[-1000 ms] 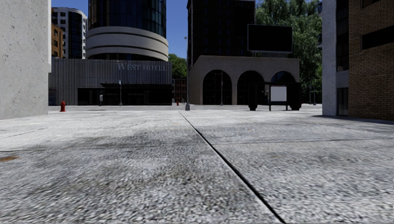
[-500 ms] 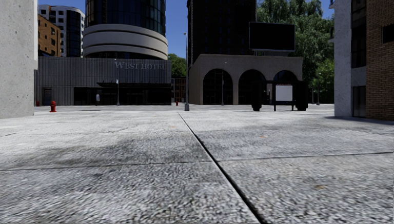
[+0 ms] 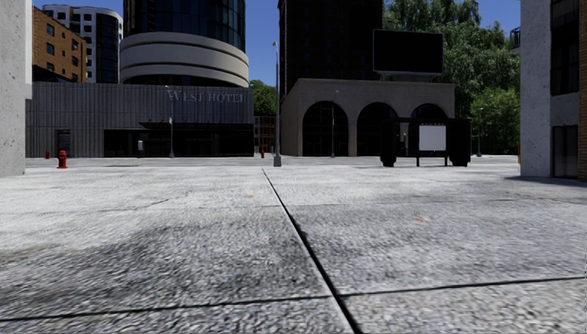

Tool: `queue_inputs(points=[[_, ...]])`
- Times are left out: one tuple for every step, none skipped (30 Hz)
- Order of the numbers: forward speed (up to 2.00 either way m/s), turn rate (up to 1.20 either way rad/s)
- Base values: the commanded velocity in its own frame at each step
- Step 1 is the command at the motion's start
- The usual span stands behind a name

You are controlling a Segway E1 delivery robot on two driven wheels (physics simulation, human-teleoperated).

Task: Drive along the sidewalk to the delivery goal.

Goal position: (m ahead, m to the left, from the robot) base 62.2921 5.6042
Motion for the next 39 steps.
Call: queue_inputs(points=[[2.00, 0.00], [2.00, 0.00], [2.00, 0.00], [2.00, 0.00], [2.00, 0.00], [2.00, 0.00], [2.00, 0.00], [2.00, 0.00], [2.00, 0.00], [2.00, 0.00], [2.00, 0.00], [2.00, 0.00], [2.00, 0.00], [2.00, 0.00], [2.00, 0.00], [2.00, 0.00], [2.00, 0.00], [2.00, 0.00], [2.00, 0.00], [2.00, 0.00], [2.00, 0.00], [2.00, 0.00], [2.00, 0.00], [2.00, 0.00], [2.00, 0.00], [2.00, 0.00], [2.00, 0.00], [2.00, 0.00], [2.00, 0.00], [2.00, -0.07], [2.00, -0.07], [2.00, -0.17], [2.00, -0.22], [2.00, -0.25], [2.00, -0.26], [2.00, -0.26], [2.00, -0.28], [2.00, -0.30], [2.00, -0.40]])
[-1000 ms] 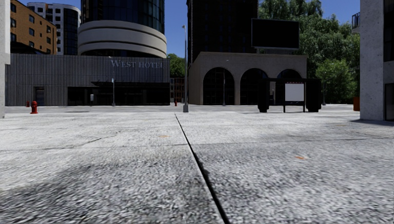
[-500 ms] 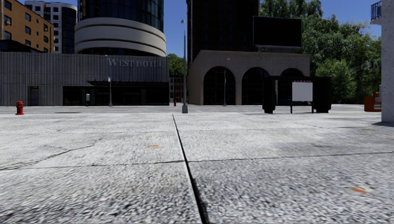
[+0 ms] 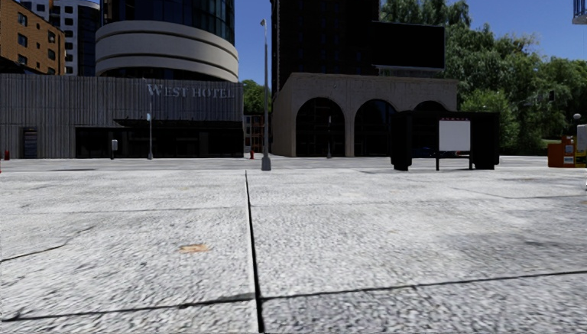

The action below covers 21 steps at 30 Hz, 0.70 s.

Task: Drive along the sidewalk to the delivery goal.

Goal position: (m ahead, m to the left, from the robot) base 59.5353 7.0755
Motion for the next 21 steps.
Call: queue_inputs(points=[[2.00, -0.40], [2.00, -0.46], [2.00, -0.48], [2.00, -0.48], [2.00, -0.49], [2.00, -0.49], [2.00, -0.49], [2.00, -0.49], [2.00, -0.49], [2.00, -0.49], [2.00, -0.49], [2.00, -0.49], [2.00, -0.49], [2.00, -0.49], [2.00, -0.49], [2.00, -0.49], [2.00, -0.49], [2.00, -0.49], [2.00, -0.49], [2.00, -0.49], [2.00, -0.49]])
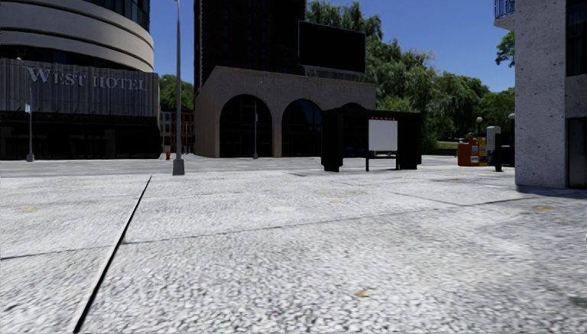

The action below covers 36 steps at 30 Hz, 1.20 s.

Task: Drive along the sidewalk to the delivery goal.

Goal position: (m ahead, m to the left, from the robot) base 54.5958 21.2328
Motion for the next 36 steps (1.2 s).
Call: queue_inputs(points=[[2.00, -0.49], [2.00, -0.49], [2.00, -0.49], [2.00, -0.49], [2.00, -0.49], [2.00, -0.49], [2.00, -0.49], [2.00, -0.49], [2.00, -0.49], [2.00, -0.49], [2.00, -0.49], [2.00, -0.44], [2.00, -0.24], [2.00, 0.00], [2.00, 0.00], [2.00, 0.00], [2.00, 0.00], [2.00, 0.00], [2.00, 0.00], [2.00, 0.00], [2.00, 0.00], [2.00, 0.00], [2.00, 0.00], [2.00, 0.00], [2.00, 0.00], [2.00, 0.00], [2.00, 0.00], [2.00, 0.00], [2.00, 0.00], [2.00, 0.00], [2.00, 0.00], [2.00, 0.00], [2.00, 0.00], [2.00, 0.00], [2.00, 0.00], [2.00, 0.00]])
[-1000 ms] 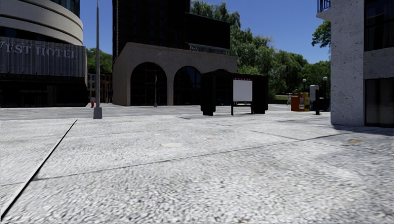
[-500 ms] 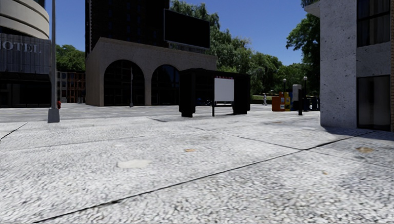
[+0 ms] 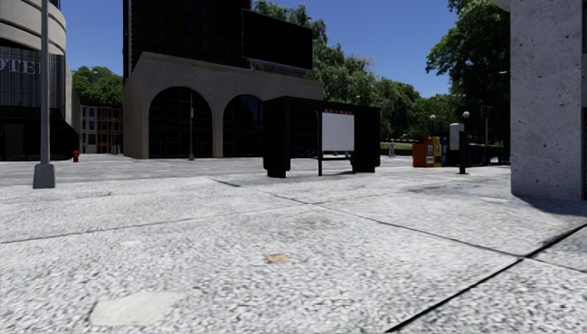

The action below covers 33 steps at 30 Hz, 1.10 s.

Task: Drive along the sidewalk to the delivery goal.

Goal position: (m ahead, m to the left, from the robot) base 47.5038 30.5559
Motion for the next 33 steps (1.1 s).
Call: queue_inputs(points=[[2.00, 0.00], [2.00, 0.00], [2.00, 0.00], [2.00, 0.00], [2.00, -0.04], [2.00, -0.04], [2.00, -0.11], [2.00, -0.14], [2.00, -0.17], [2.00, -0.18], [2.00, -0.18], [2.00, -0.18], [2.00, -0.18], [2.00, -0.18], [2.00, -0.18], [2.00, -0.18], [2.00, -0.18], [2.00, -0.21], [2.00, -0.26], [2.00, -0.26], [2.00, -0.32], [2.00, -0.36], [2.00, -0.38], [2.00, -0.38], [2.00, -0.39], [2.00, -0.41], [2.00, -0.43], [2.00, -0.43], [2.00, -0.44], [2.00, -0.46], [2.00, -0.48], [2.00, -0.53], [2.00, -0.53]])
